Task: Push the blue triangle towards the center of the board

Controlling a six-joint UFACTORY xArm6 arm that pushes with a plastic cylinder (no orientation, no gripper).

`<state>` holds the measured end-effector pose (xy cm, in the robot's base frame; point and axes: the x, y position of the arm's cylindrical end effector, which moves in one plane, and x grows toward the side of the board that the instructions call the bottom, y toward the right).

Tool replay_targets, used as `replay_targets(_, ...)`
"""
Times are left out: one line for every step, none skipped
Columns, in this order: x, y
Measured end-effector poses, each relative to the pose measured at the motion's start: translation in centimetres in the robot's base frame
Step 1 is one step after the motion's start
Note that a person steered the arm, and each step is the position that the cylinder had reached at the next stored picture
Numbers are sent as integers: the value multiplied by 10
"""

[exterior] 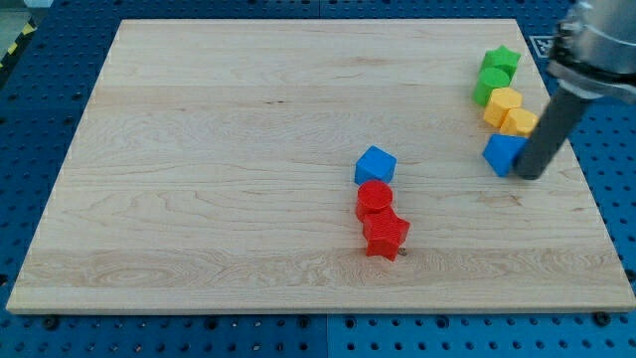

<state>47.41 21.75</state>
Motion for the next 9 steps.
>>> replay_targets(0,1)
replay_targets(1,30)
replay_targets(-8,30)
replay_targets(-11,30)
replay_targets(-11,27)
replay_targets(-13,-1)
replay_targets(-13,-34)
replay_targets(-13,-34)
replay_targets(-13,-14)
